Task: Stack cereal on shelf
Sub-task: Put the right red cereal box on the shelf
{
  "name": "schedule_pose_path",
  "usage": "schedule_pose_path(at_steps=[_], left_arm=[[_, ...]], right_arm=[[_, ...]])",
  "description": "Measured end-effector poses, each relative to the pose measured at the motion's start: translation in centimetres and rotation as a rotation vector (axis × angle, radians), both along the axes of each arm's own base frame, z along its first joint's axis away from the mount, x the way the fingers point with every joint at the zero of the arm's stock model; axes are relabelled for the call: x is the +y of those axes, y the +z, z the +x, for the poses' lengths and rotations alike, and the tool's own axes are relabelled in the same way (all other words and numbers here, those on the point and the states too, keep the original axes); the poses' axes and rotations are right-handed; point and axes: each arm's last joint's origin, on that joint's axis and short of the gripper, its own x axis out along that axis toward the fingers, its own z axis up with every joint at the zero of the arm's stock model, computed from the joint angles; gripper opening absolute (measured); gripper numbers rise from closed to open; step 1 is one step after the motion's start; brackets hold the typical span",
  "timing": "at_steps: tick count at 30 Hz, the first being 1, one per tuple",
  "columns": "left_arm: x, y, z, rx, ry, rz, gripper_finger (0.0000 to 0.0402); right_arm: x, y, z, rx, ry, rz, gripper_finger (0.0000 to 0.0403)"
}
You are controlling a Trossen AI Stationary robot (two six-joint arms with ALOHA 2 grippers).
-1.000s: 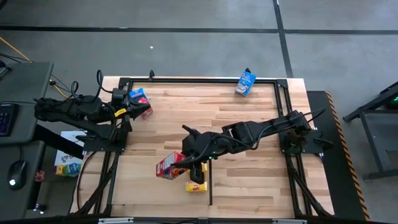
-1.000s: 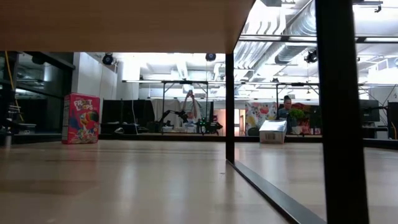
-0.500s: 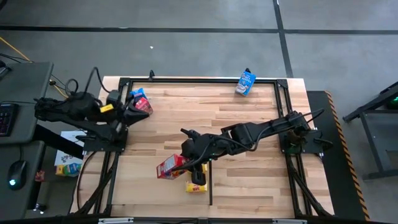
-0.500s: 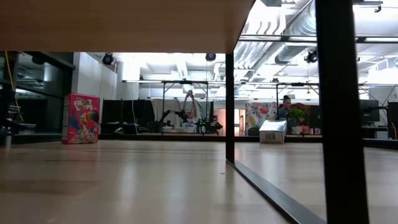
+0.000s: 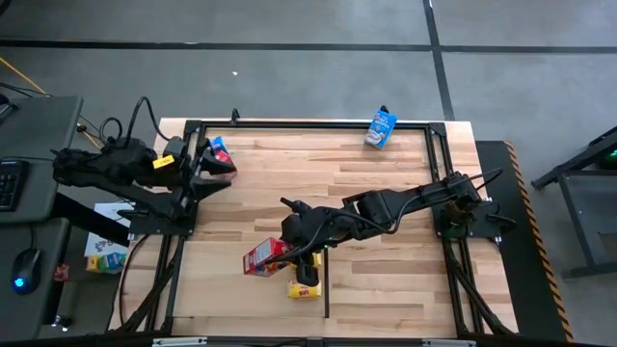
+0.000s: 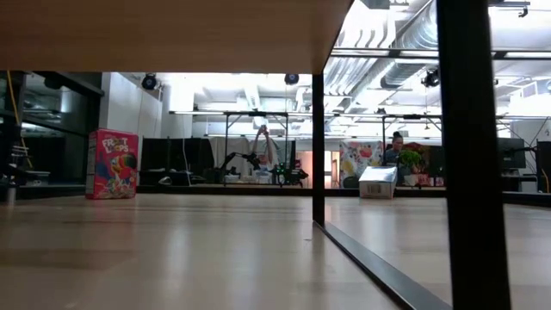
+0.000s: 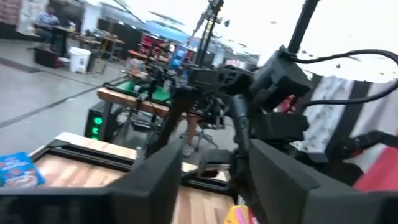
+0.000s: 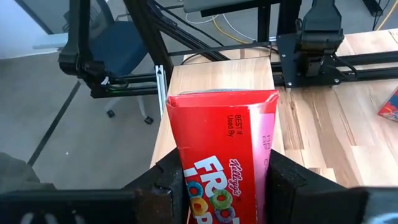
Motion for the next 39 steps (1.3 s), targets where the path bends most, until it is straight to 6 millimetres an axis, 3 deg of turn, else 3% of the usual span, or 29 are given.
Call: schedule_pose_path(at_steps=[7,15,21,30,39], left_arm=[[-0.5,2.0,1.5,0.063,-0.061,0.066,0.0272],[0.1,3.8,2.3,0.392,0.020,0.184,0.0281],[0.3,2.6,4.1,0.639,-0.076,0.125,0.0281],[0.2,1.2,6.4,0.731,-0.144,0.119,0.0281],[0.1,0.2,7.3,0.814,-0.173,0.161,0.0278]], right_arm=[[-1.4,0.2,0.6,-0.024,-0.106,0.022,0.0129],[-4.1,0.4,1.2,-0.038,-0.246,0.028,0.0129],[-6.0,0.4,1.7,-0.050,-0.308,0.029,0.0129],[-7.5,0.6,2.0,-0.054,-0.292,0.069,0.0129],[-7.4,0.8,2.2,-0.089,-0.252,0.060,0.0129]])
